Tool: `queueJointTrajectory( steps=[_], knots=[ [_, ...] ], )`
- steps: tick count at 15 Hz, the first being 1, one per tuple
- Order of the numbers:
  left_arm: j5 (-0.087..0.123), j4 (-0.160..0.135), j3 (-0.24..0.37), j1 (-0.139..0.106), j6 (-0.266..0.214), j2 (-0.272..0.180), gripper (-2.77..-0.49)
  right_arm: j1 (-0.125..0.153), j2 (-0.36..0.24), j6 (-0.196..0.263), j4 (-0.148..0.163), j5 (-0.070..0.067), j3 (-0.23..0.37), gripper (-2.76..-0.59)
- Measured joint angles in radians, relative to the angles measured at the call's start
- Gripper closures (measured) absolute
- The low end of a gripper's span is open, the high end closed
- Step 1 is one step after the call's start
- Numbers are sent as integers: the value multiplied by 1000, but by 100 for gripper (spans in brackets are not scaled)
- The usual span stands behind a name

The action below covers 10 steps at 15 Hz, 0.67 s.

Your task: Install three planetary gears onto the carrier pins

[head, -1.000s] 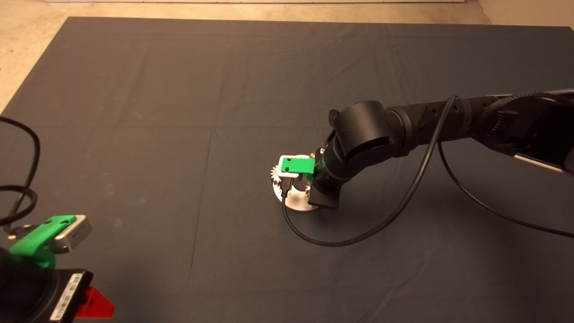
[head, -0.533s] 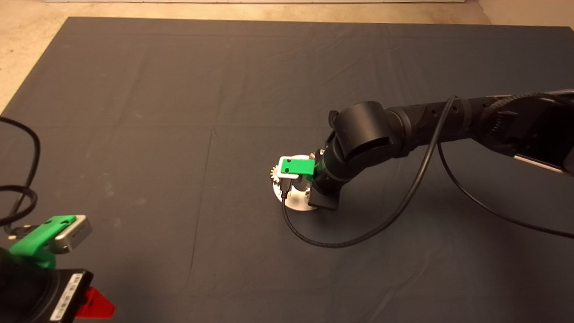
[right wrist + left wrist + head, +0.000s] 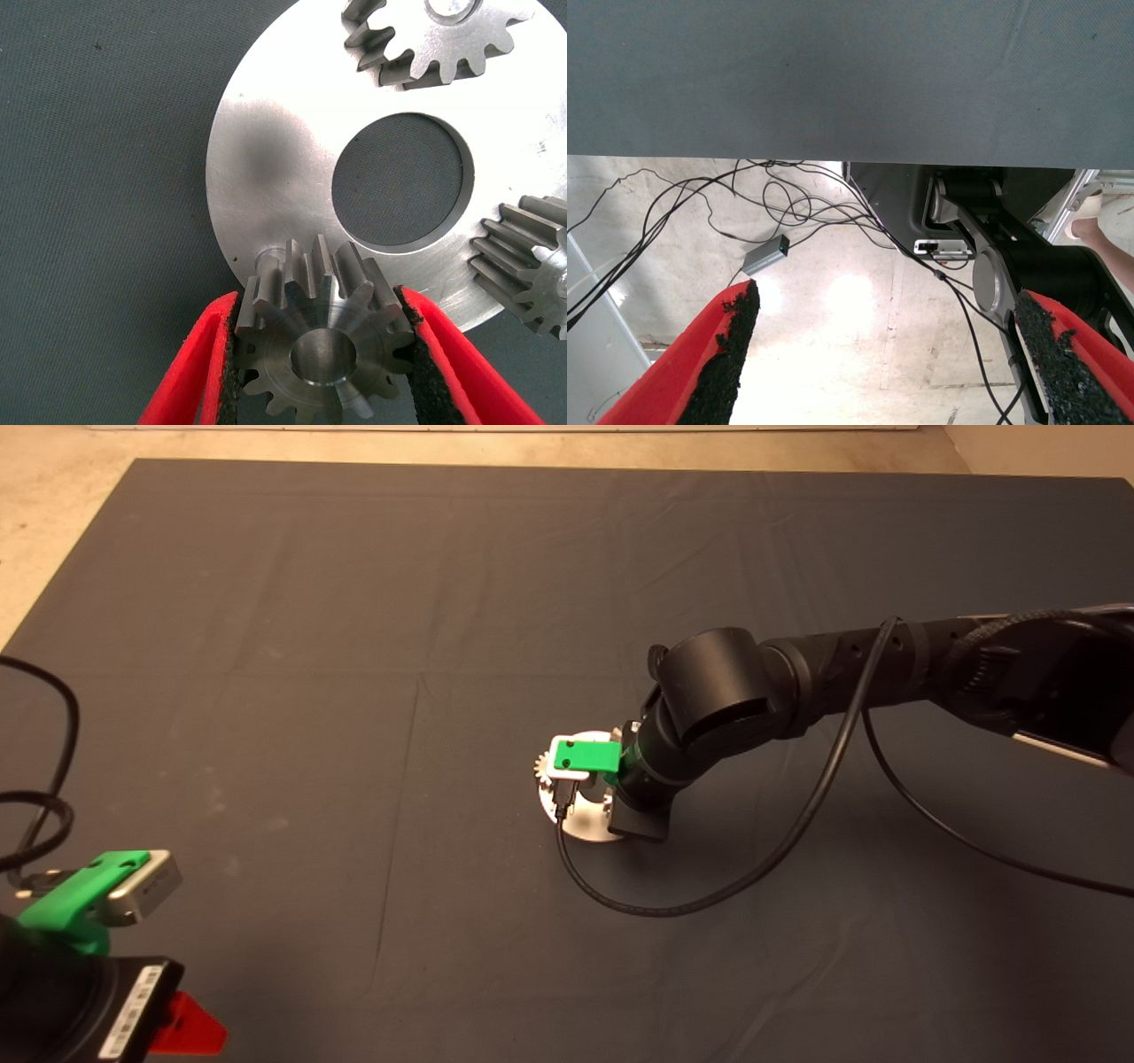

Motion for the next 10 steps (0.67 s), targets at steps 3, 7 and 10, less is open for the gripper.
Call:
queueJointTrajectory(
  steps=[3,7,10],
  knots=[
    [0,0,0,0,0,0,-204,-1,3,0,-1,-6,1,-106],
    [0,0,0,0,0,0,-204,-4,11,12,0,-10,1,-107],
    [0,0,0,0,0,0,-204,-7,19,19,0,-9,2,-106]
  ],
)
